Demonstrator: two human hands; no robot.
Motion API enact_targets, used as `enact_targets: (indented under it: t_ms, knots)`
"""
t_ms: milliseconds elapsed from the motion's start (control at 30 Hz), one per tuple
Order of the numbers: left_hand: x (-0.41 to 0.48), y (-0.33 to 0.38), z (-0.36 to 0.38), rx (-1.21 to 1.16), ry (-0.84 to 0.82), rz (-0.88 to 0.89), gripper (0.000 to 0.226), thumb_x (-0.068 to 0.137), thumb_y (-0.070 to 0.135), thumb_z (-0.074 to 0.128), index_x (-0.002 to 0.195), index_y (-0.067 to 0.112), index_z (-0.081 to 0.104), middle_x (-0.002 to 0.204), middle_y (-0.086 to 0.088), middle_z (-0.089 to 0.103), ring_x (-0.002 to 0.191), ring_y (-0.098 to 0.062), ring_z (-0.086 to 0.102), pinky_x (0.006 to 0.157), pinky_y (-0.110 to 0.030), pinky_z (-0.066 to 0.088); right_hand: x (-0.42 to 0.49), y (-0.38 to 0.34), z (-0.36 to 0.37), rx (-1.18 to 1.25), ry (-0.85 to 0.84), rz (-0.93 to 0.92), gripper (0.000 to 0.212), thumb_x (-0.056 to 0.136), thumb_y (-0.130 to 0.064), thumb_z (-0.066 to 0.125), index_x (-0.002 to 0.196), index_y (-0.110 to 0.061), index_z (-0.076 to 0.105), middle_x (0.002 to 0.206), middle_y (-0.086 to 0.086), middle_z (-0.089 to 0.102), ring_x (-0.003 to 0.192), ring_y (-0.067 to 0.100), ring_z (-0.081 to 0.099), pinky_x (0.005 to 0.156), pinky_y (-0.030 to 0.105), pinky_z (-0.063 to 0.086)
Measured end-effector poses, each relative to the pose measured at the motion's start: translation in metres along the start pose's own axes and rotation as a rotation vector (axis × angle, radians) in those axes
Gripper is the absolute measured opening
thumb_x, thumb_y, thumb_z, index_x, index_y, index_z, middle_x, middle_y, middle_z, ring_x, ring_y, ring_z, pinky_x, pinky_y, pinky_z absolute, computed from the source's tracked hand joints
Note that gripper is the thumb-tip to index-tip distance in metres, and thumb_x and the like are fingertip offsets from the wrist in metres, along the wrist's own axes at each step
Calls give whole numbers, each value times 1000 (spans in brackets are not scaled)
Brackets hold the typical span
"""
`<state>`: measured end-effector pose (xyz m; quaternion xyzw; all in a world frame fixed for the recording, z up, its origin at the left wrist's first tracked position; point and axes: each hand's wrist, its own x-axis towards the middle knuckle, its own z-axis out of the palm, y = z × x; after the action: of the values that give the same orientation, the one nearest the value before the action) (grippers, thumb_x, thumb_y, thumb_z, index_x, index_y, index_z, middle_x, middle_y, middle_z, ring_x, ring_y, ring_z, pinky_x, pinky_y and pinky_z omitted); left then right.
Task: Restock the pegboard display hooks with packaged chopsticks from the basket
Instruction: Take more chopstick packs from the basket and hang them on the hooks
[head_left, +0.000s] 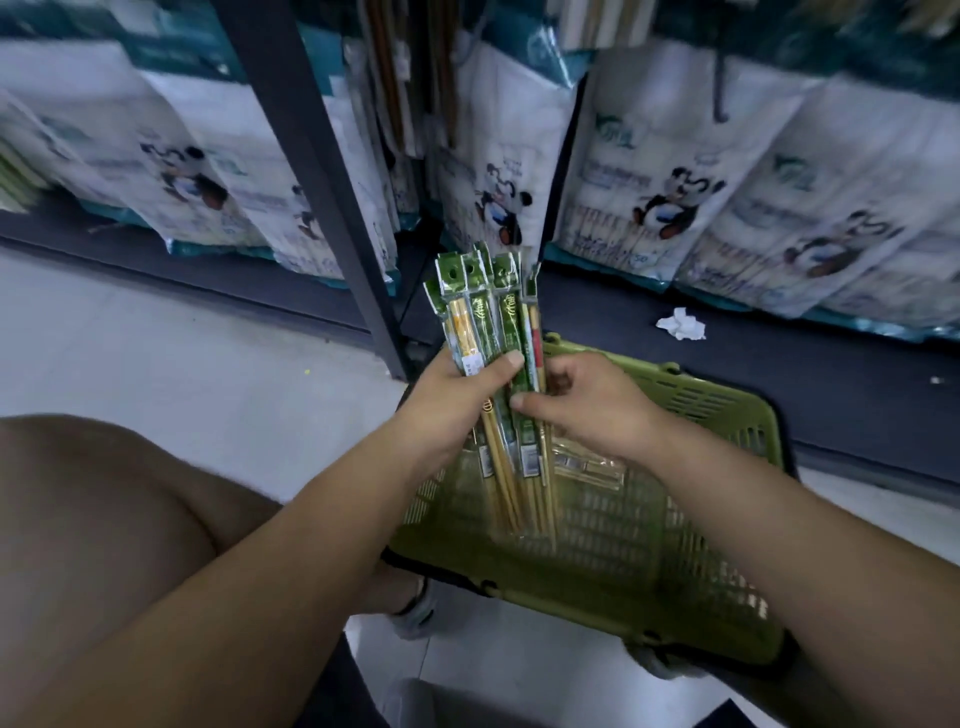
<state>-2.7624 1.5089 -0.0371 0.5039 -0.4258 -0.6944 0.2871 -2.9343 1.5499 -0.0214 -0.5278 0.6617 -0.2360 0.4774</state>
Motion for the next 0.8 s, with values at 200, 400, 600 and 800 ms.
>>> enact_targets:
  t_ms: [200, 400, 600, 800]
  knots:
    - [-26, 62, 39, -61, -133, 149, 22, 93, 19, 75, 114, 20, 76, 114, -5, 78, 110, -25, 73, 89, -39, 59, -58, -56, -40, -170, 221, -155, 8, 92, -31, 73, 100, -33, 71, 84, -5, 57, 65, -6, 52, 59, 11, 37]
    - [-58, 130, 69, -35, -262, 282, 44, 78, 25, 81, 119, 15, 71, 114, -3, 79, 109, -22, 73, 93, -36, 59, -102, -101, -82, -281, 382, -242, 12, 98, -35, 64, 110, -37, 62, 91, -7, 46, 77, -4, 50, 66, 8, 38]
    - [-80, 173, 94, 44, -286, 414, 18, 92, 22, 77, 103, 36, 78, 104, 9, 80, 99, -8, 75, 74, -15, 57, -135, -133, -121, -302, 509, -322, 27, 93, -42, 71, 86, -46, 45, 74, -8, 56, 69, -1, 55, 57, 14, 42]
    - [-86, 221, 121, 133, -271, 562, 26, 87, 28, 82, 98, 33, 59, 84, 36, 72, 82, 16, 67, 62, -1, 47, -151, -154, -158, -44, 716, -377, 27, 82, -36, 84, 82, -36, 57, 75, -1, 63, 63, 15, 59, 56, 34, 55]
